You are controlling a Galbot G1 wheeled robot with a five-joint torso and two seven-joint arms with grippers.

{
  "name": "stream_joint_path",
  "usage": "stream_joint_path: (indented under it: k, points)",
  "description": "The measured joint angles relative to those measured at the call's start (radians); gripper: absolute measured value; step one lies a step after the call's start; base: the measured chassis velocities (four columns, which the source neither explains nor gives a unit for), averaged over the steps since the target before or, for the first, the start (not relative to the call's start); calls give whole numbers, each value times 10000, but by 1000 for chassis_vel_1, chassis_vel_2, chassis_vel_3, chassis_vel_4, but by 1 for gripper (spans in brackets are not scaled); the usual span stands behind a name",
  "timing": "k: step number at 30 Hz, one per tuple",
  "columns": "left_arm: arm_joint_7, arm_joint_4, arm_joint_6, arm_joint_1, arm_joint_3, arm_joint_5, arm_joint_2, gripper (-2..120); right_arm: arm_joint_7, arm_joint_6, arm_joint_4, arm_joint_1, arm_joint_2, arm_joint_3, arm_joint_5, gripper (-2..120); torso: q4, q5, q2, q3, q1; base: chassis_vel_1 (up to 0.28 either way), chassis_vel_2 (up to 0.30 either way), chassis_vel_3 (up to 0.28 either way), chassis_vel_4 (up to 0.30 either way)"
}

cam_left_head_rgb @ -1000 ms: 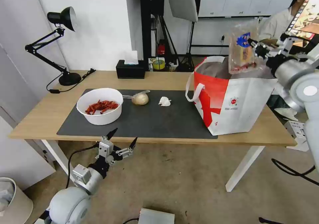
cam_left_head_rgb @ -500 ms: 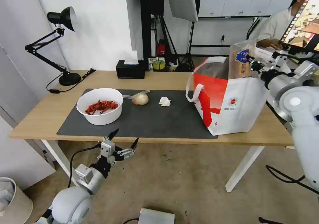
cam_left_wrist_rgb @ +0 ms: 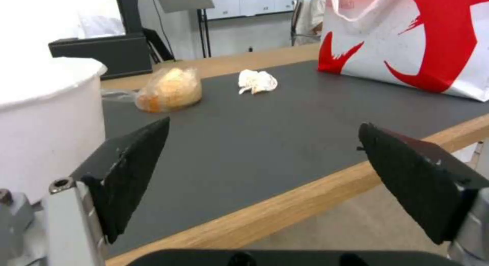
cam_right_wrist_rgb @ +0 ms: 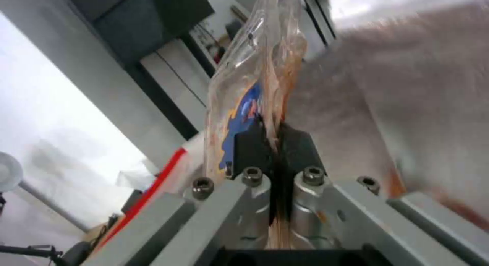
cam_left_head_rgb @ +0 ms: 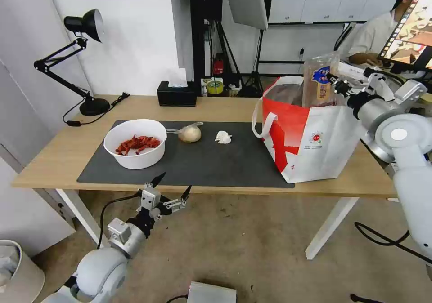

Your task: Pick up the trash from the table and place it into the takeout bag.

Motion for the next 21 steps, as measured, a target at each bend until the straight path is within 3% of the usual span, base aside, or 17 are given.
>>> stream_joint_path:
  k: [11,13,19,21]
  points:
    - [-15,-96,17,35,-33,-6,55,100,906,-574,335,-302,-27,359,1498,0,0,2,0,0,0,0,0,0,0]
    - [-18,-126,21,69,-68,-6,60,100,1143,-779,469,-339,-83,462,2082,8,0,1,0,0,0,0,0,0,0]
    - [-27,-195,26,141,-126,-4,75,100,1204,-968,571,-494,-296,536,2167,26,0,1,0,0,0,0,0,0,0]
    - [-35,-281,39,189,-137,0,75,100,1167,-1039,640,-580,-390,593,2167,38,0,2,0,0,0,0,0,0,0]
